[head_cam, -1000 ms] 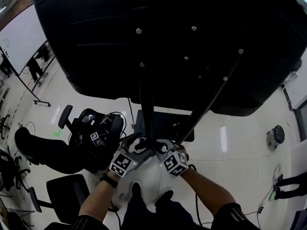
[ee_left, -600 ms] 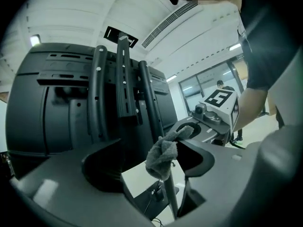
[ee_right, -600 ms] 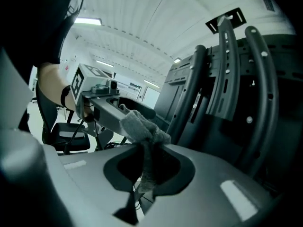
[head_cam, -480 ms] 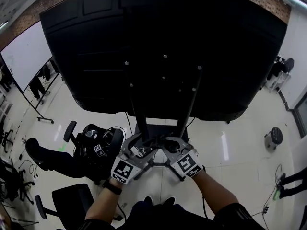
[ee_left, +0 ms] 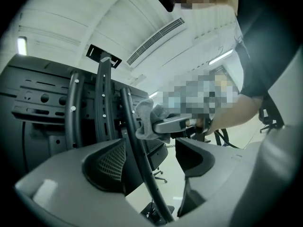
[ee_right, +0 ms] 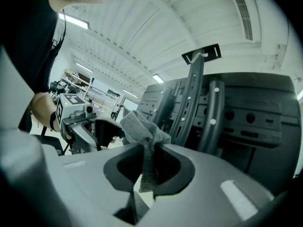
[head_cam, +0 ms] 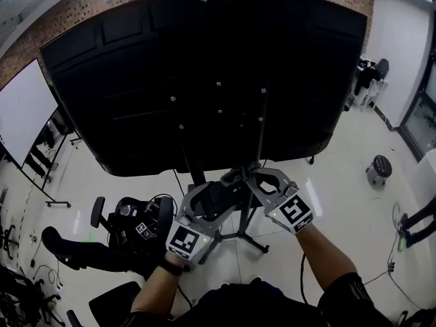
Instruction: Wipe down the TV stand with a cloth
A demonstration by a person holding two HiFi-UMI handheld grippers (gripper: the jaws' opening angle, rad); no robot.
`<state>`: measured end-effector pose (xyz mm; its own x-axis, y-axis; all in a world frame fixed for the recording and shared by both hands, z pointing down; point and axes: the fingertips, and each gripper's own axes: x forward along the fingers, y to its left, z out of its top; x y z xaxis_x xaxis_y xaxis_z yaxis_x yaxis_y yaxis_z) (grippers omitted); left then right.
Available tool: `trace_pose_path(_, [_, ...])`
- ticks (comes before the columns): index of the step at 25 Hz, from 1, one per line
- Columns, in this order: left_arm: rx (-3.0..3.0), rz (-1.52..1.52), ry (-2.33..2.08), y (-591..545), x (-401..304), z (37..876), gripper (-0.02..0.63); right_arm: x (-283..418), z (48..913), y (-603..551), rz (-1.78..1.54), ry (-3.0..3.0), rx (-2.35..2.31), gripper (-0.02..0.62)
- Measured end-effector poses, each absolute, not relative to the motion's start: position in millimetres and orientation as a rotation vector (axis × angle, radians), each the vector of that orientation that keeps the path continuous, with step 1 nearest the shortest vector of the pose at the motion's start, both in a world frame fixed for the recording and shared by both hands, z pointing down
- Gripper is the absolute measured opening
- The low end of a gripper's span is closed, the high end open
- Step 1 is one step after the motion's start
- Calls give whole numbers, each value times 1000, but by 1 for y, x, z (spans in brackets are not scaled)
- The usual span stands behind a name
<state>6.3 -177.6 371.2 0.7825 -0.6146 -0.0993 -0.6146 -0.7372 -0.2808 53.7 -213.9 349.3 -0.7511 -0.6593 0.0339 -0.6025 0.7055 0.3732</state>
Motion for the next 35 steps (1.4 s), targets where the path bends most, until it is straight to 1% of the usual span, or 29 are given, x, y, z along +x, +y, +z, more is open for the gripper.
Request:
trace_pose_path(4, [-2663, 12, 851, -168, 11, 349, 351, 66, 306, -215, -611, -2698, 1105, 38])
trace_pose_path(6, [-2658, 35, 833, -168, 14, 335, 351, 74, 291, -222, -607, -2673, 1124, 38])
trace_pose_path(9, [-2648, 80, 835, -176, 15, 315, 351, 86, 270, -233, -600, -2654, 1134, 38])
trace_pose_path(16, [-2542, 80, 830, -192, 32, 256, 350, 112, 195, -263, -718, -2625, 1165, 38])
trace_pose_path(23, [-2522, 139, 878, -214, 55, 206, 350, 122, 137, -301, -831, -2612, 1113, 38])
trace_pose_path(28, [-2489, 128, 909, -229, 75, 192, 350, 121, 122, -323, -888, -2610, 1045, 38])
trace_pose_path(35, [-2498, 97, 976, -244, 92, 207, 350, 128, 143, -334, -883, -2651, 969, 38])
